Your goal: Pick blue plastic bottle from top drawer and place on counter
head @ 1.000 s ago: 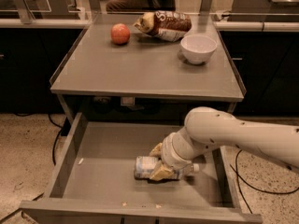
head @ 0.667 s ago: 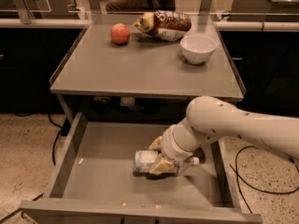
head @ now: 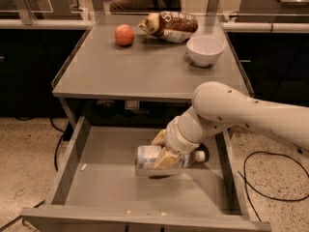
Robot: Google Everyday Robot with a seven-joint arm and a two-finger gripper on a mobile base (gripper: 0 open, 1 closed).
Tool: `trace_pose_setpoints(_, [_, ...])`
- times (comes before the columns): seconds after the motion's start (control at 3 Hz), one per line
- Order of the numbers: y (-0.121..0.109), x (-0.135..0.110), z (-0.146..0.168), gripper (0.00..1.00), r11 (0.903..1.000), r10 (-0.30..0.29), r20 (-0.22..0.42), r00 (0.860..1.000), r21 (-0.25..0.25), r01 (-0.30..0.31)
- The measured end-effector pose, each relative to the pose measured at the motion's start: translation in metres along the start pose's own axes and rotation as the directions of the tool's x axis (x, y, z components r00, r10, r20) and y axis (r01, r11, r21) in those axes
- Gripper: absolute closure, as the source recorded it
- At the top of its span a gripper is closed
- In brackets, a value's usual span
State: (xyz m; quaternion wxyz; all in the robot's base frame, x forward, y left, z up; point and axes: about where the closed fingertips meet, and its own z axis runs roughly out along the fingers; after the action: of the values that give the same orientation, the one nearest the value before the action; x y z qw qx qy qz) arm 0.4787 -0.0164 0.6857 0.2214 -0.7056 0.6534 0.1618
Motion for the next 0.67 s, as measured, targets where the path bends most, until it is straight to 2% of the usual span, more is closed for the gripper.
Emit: trace_pose_setpoints(0.67, [-0.033,-0.026,-0.044,1.0,0.9982,-0.059,-0.03,0.998,0.008,0.06])
